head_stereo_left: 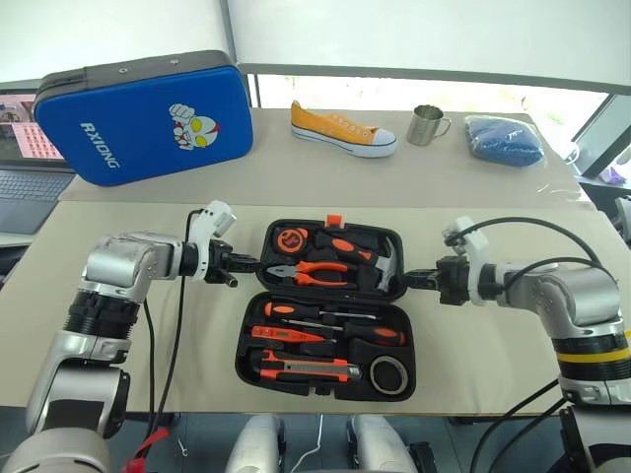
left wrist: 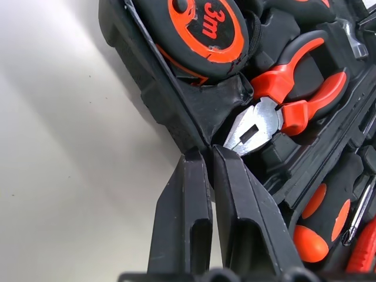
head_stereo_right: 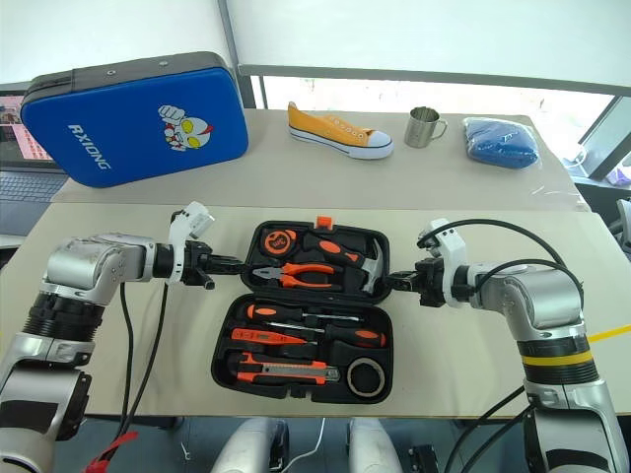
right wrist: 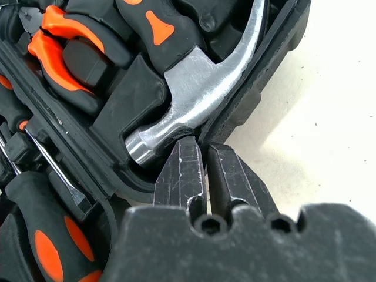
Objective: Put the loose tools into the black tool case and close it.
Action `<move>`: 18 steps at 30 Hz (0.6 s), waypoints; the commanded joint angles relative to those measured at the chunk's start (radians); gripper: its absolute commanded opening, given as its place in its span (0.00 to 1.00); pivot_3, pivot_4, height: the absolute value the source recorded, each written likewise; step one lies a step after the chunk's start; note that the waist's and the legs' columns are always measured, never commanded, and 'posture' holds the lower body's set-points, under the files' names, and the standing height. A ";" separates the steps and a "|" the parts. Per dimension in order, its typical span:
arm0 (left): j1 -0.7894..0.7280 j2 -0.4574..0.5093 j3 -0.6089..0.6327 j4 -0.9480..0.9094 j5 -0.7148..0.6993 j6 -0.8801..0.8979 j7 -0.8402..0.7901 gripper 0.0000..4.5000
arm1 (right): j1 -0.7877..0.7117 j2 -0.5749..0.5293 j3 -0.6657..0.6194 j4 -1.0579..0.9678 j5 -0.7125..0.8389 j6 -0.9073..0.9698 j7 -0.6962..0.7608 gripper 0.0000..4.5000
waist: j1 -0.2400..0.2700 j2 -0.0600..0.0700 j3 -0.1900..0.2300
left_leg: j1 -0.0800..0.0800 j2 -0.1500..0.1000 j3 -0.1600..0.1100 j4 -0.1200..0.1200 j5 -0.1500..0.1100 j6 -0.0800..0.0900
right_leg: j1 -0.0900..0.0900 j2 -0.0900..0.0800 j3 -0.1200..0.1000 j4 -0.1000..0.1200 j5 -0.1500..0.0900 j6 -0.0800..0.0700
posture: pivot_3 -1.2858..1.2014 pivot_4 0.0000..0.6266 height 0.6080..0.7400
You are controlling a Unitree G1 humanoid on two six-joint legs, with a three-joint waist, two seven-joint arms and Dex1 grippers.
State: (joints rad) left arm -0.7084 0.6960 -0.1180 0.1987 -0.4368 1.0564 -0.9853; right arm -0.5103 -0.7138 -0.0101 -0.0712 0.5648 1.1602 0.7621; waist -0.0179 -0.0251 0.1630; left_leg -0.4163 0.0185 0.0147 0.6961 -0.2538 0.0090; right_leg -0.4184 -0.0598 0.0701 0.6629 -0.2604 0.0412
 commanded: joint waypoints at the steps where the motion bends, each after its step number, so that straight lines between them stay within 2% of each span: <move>1: 0.013 -0.040 0.038 -0.068 -0.044 0.015 0.015 0.00 | -0.010 0.031 -0.032 -0.043 0.019 -0.029 -0.012 0.01 | 0.000 0.000 0.000 | 0.000 0.000 0.000 0.000 0.000 0.000 | 0.000 0.000 0.000 0.000 0.000 0.000 | 0.52 0.24 1.00; 5: 0.013 -0.078 0.089 -0.143 -0.078 -0.004 0.021 0.00 | -0.031 0.064 -0.068 -0.043 0.005 -0.099 -0.034 0.01 | 0.001 0.000 0.000 | -0.001 0.000 0.000 0.000 0.001 0.000 | -0.001 0.000 0.000 0.000 0.000 0.000 | 0.52 0.24 1.00; 7: 0.010 -0.105 0.112 -0.173 -0.061 -0.074 0.048 0.00 | -0.046 0.083 -0.083 -0.037 -0.016 -0.151 -0.055 0.01 | 0.002 0.000 0.000 | -0.004 0.000 0.000 0.001 0.001 -0.001 | -0.004 0.000 0.000 0.001 0.000 0.000 | 0.52 0.24 1.00; 14: 0.073 -0.160 0.113 -0.276 0.036 -0.398 0.092 0.00 | -0.061 0.155 -0.126 -0.059 -0.078 -0.310 -0.120 0.01 | 0.005 0.000 0.000 | -0.008 -0.001 -0.001 0.000 0.002 -0.002 | -0.007 -0.002 0.000 0.001 0.001 0.000 | 0.52 0.24 1.00; 18: 0.152 -0.185 0.086 -0.294 0.139 -0.616 0.131 0.00 | 0.005 0.153 -0.081 -0.104 -0.179 -0.466 -0.120 0.01 | 0.005 0.000 0.000 | -0.008 -0.001 -0.001 -0.002 0.002 -0.002 | -0.007 -0.002 0.000 0.001 0.001 0.000 | 0.52 0.24 1.00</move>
State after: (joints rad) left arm -0.5543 0.5402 0.0177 -0.0077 -0.3099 0.5685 -0.8390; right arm -0.4948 -0.5701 -0.1259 -0.0715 0.3939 0.8150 0.6187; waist -0.0128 -0.0255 0.1635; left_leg -0.4250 0.0176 0.0140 0.6943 -0.2520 0.0074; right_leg -0.4257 -0.0620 0.0696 0.6643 -0.2598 0.0415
